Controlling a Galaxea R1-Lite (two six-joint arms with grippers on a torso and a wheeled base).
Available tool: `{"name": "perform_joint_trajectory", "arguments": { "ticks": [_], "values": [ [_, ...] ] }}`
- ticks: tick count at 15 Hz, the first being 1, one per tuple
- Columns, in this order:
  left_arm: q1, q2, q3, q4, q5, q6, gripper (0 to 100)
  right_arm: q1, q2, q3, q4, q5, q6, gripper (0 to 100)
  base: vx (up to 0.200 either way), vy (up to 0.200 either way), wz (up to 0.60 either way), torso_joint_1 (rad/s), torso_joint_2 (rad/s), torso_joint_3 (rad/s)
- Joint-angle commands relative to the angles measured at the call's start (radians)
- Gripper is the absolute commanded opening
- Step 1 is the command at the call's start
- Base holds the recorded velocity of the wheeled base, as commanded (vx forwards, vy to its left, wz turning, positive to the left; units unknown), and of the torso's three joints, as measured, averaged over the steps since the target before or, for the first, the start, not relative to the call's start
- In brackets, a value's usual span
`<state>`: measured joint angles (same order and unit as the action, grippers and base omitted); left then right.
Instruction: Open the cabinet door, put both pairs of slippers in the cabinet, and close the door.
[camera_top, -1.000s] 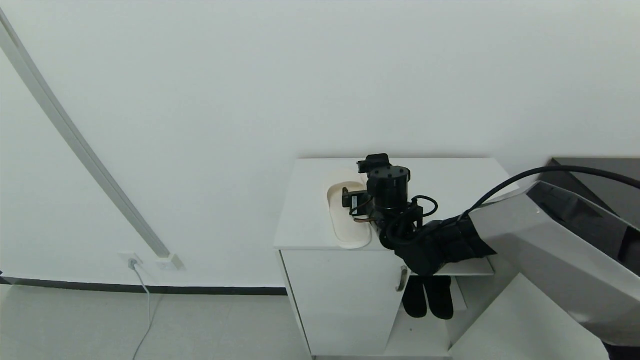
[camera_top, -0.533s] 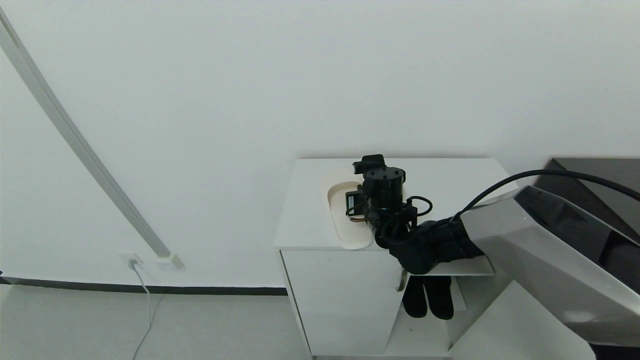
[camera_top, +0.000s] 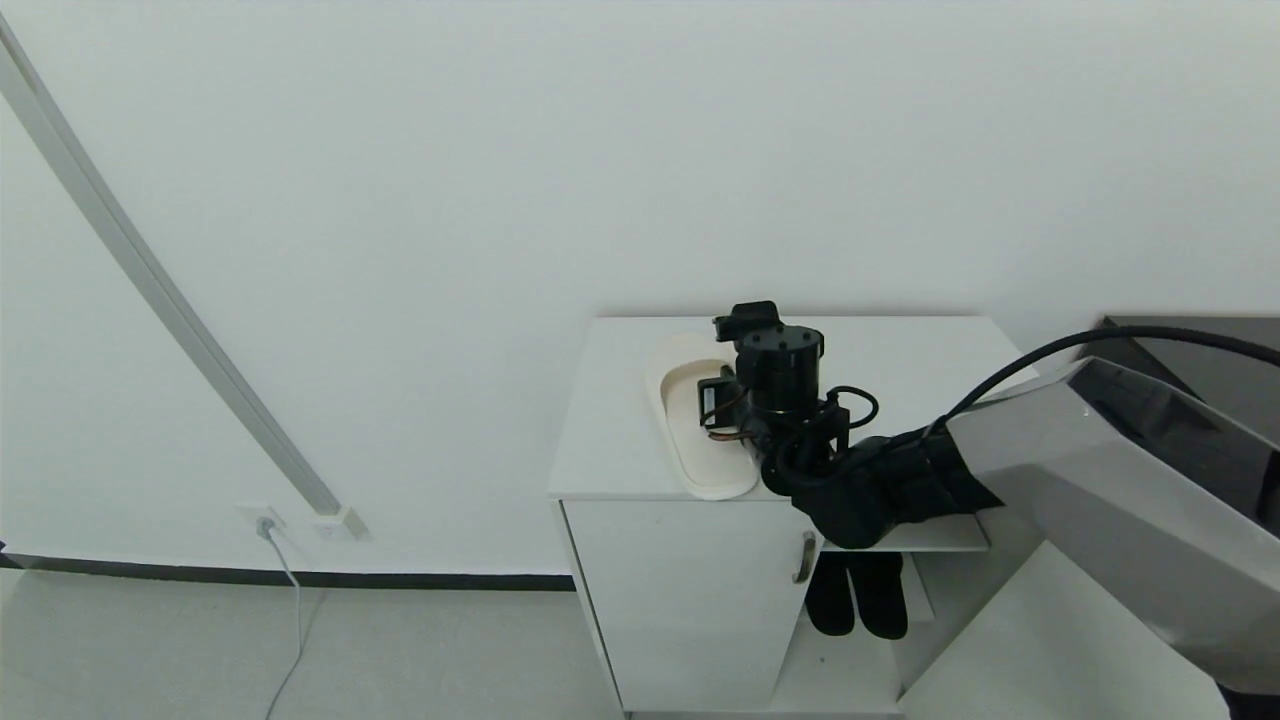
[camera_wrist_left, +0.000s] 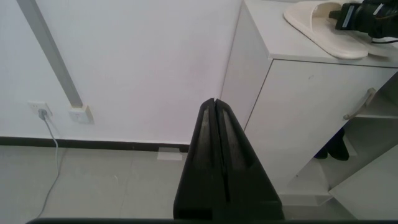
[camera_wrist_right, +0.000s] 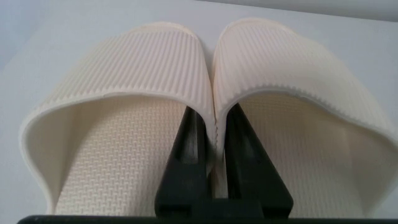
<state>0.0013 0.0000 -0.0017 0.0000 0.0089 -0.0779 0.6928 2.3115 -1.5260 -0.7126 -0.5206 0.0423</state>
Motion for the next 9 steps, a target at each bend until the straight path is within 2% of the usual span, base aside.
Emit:
{"name": "perform_joint_trajectory", "arguments": {
  "ticks": [1,4,9],
  "values": [
    [0.000,0.002,0.000,0.000,0.000,0.000,0,0.002,-0.089,0.079,-0.002,0.024,0.004,0,0.000,0.000,0.00,0.000,0.00,0.000],
    [0.000,0.002,0.000,0.000,0.000,0.000,0,0.004,-0.185,0.184,-0.001,0.053,0.005,0,0.000,0.000,0.00,0.000,0.00,0.000],
    [0.000,0.000,0.000,0.000,0.000,0.000,0,0.044,-0.411,0.431,-0.001,0.169,0.008,0,0.000,0.000,0.00,0.000,0.00,0.000]
  ]
}}
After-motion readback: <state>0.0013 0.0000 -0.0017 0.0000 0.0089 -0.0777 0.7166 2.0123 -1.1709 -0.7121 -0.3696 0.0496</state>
